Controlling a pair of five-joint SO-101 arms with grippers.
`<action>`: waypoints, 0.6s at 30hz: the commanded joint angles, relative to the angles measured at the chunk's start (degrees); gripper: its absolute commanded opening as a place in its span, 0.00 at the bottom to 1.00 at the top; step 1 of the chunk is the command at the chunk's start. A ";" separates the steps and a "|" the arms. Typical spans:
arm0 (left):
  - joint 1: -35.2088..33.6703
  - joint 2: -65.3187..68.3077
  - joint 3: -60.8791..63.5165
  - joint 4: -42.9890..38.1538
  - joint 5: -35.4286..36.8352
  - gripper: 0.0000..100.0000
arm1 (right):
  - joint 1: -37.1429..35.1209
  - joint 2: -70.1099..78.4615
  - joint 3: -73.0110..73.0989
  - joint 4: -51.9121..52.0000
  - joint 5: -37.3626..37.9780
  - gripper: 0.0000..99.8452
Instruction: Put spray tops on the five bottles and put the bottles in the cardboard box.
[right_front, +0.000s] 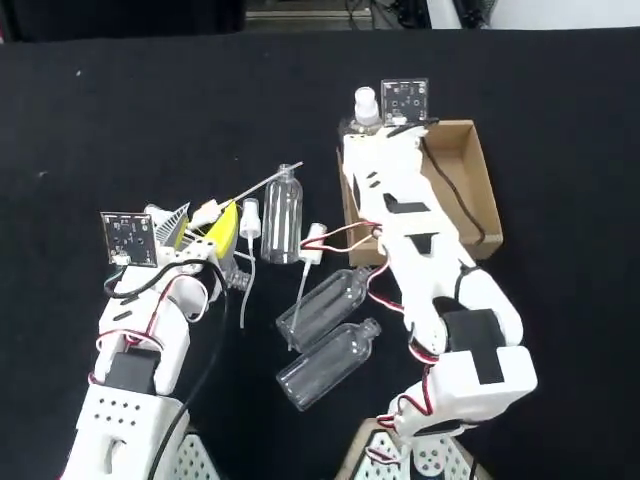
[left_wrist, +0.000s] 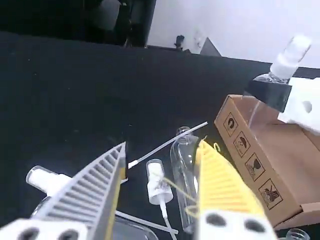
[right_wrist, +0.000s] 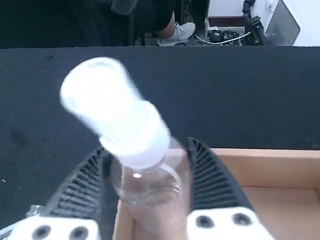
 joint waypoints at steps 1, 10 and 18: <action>-0.22 -0.62 -0.57 -1.32 0.26 0.22 | -1.41 -0.22 -0.40 -2.02 0.35 0.22; -0.22 -0.62 -0.57 -1.32 0.26 0.22 | -1.49 -0.75 0.66 -2.02 0.35 0.24; -0.22 -0.62 -0.57 -1.32 0.18 0.22 | -1.41 -0.75 0.66 -2.02 0.18 0.25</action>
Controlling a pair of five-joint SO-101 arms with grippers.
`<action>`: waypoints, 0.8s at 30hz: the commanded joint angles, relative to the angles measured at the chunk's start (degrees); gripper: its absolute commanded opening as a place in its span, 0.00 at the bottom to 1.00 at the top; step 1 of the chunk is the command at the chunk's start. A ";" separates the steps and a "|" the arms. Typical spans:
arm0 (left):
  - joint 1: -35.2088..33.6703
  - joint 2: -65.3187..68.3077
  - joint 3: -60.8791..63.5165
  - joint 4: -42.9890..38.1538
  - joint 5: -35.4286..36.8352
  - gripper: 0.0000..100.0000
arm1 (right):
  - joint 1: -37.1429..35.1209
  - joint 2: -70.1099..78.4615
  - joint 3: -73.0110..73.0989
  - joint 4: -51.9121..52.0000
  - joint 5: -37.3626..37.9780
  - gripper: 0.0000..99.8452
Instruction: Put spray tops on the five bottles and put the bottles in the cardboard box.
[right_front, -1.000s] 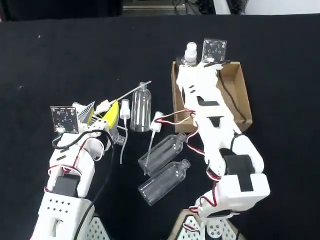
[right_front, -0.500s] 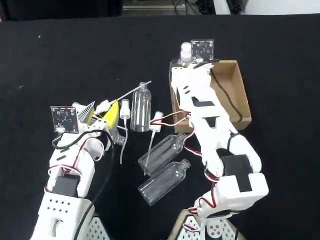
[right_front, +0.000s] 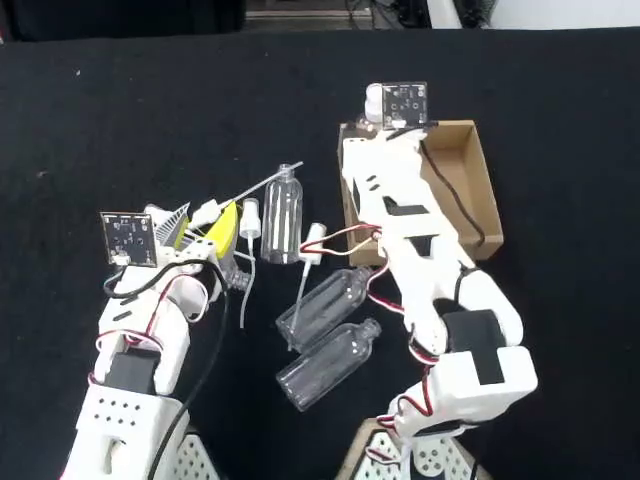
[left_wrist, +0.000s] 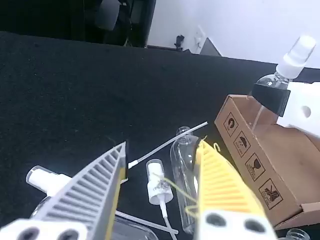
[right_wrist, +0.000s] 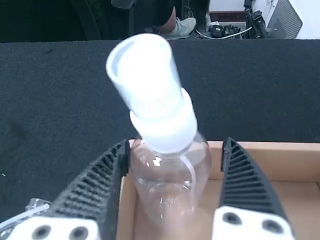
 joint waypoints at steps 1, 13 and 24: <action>-0.22 -0.62 -0.57 -1.32 0.18 0.22 | -1.41 -0.75 -0.40 -2.02 0.26 0.25; -0.22 -0.62 -0.57 -1.32 0.18 0.22 | -1.58 -6.81 4.70 -1.93 0.09 0.34; -0.22 -0.62 -0.57 -1.32 0.18 0.22 | -1.14 -18.95 14.02 1.23 0.44 0.34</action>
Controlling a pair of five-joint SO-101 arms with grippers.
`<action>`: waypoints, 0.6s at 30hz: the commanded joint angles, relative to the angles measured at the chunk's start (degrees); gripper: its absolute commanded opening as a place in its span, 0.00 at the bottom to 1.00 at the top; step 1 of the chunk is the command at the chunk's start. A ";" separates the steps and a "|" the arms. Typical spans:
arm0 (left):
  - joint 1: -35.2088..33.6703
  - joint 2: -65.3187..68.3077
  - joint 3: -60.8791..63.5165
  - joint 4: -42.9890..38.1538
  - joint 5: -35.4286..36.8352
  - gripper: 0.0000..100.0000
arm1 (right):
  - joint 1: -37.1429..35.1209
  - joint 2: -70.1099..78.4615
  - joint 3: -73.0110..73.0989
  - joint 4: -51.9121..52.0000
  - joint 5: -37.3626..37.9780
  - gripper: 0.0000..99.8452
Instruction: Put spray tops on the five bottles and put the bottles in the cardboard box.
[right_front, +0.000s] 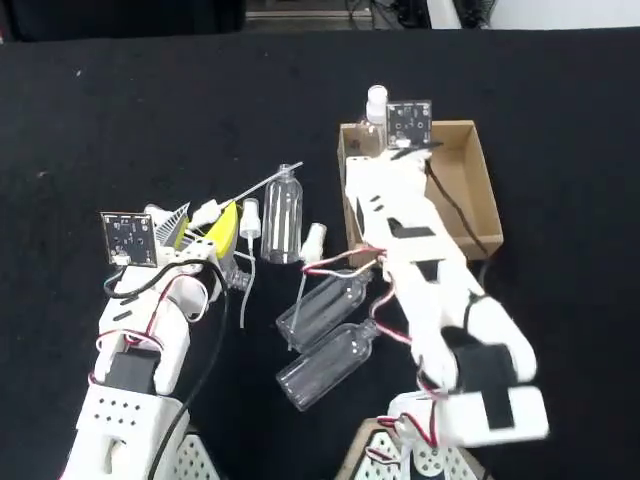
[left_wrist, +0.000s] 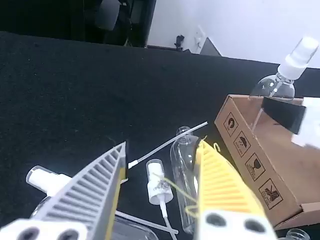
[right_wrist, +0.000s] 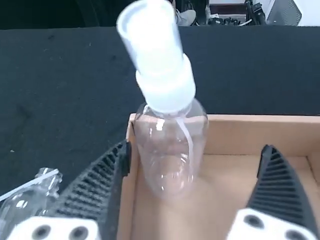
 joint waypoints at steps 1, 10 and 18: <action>-0.22 -0.62 -0.57 -1.32 0.18 0.22 | -1.14 -8.92 1.80 4.13 0.44 0.34; -0.31 -0.62 -0.57 -1.32 -2.99 0.22 | 2.55 -24.04 -1.71 29.10 0.09 0.34; -0.31 -0.62 -0.57 -1.32 -3.16 0.22 | 19.78 -23.16 -16.84 43.52 -3.69 0.12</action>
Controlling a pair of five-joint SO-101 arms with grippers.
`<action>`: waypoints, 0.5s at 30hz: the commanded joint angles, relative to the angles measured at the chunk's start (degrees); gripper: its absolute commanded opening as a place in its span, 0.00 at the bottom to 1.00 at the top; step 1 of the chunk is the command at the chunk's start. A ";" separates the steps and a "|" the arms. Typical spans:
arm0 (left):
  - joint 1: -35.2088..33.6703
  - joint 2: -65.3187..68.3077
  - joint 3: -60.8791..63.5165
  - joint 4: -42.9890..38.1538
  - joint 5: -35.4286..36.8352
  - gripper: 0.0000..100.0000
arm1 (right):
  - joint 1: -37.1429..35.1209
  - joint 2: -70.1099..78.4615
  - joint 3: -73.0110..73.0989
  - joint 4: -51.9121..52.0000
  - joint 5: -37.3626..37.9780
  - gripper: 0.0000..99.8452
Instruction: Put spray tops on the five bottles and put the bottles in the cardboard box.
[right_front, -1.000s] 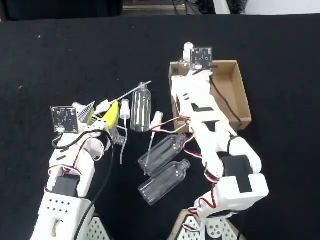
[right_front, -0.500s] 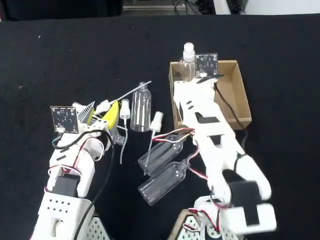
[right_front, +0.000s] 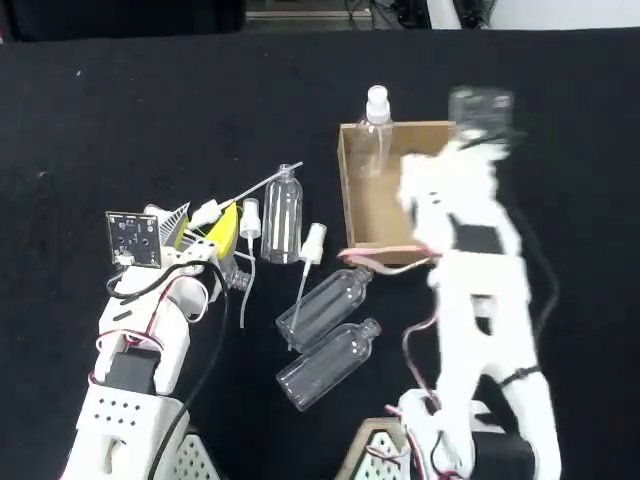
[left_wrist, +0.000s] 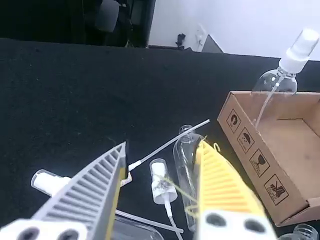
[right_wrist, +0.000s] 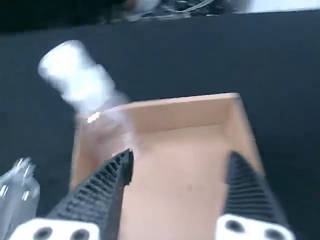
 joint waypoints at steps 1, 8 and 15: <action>-0.31 -0.62 -0.57 -1.32 -0.62 0.22 | 7.65 2.07 -10.77 4.13 -1.41 0.12; -0.31 -0.62 -0.57 -1.32 -0.79 0.22 | 9.67 25.01 -36.70 20.66 9.23 0.27; -0.31 -0.62 -0.48 -1.32 -0.79 0.22 | 9.67 50.77 -66.77 36.13 13.80 0.24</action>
